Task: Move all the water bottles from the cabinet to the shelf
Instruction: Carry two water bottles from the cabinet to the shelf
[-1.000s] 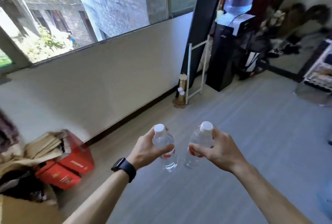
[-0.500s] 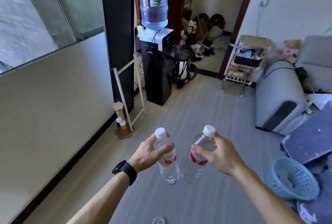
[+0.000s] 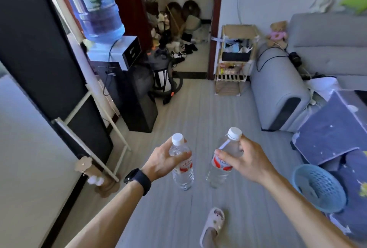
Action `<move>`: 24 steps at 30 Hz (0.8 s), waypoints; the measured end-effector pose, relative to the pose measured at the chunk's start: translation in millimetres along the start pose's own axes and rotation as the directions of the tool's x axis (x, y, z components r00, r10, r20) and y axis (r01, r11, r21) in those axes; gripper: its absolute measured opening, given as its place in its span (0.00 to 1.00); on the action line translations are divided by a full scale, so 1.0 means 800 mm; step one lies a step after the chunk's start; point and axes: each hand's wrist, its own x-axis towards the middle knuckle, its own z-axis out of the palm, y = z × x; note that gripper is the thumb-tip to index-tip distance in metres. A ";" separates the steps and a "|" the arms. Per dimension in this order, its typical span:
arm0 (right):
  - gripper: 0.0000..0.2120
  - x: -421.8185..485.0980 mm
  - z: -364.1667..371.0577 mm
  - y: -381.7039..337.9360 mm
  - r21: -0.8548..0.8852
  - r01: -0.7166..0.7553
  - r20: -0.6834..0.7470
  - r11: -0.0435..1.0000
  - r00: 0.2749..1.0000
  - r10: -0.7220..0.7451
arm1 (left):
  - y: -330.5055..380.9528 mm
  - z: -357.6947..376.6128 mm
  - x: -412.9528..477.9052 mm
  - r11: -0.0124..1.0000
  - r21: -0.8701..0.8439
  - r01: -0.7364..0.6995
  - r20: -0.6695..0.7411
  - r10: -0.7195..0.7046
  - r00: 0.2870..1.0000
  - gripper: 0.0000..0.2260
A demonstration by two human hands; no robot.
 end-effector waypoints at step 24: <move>0.26 0.662 -0.177 0.221 -0.053 -0.123 -0.056 0.991 0.991 0.120 | 0.222 -0.009 0.734 0.996 -0.075 -0.039 0.129 0.049 0.990 0.18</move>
